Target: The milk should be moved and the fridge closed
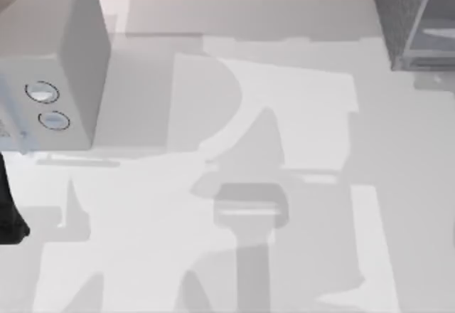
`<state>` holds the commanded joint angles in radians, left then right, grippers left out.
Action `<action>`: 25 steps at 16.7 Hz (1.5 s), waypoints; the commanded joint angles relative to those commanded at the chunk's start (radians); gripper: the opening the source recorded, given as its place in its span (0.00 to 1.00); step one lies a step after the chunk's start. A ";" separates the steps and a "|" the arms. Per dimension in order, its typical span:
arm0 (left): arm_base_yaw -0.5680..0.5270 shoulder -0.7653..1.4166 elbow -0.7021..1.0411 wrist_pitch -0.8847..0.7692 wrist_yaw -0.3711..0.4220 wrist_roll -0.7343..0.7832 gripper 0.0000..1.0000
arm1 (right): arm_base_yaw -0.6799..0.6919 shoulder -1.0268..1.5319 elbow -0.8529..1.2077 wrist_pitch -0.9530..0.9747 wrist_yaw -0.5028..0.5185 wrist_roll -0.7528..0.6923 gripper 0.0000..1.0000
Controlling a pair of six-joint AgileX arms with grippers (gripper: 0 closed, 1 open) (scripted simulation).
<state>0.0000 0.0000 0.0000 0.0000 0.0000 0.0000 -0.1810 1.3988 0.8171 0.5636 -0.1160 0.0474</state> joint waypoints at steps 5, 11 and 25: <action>0.000 0.000 0.000 0.000 0.000 0.000 1.00 | 0.058 -0.597 -0.309 -0.243 0.044 -0.004 1.00; 0.000 0.000 0.000 0.000 0.000 0.000 1.00 | 0.138 -1.175 -0.650 -0.469 0.091 -0.031 1.00; 0.000 0.000 0.000 0.000 0.000 0.000 1.00 | 0.178 -1.422 -0.792 -0.596 0.116 -0.048 1.00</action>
<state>0.0000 0.0000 0.0000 0.0000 0.0000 0.0000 -0.0034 -0.0231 0.0247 -0.0323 -0.0003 -0.0003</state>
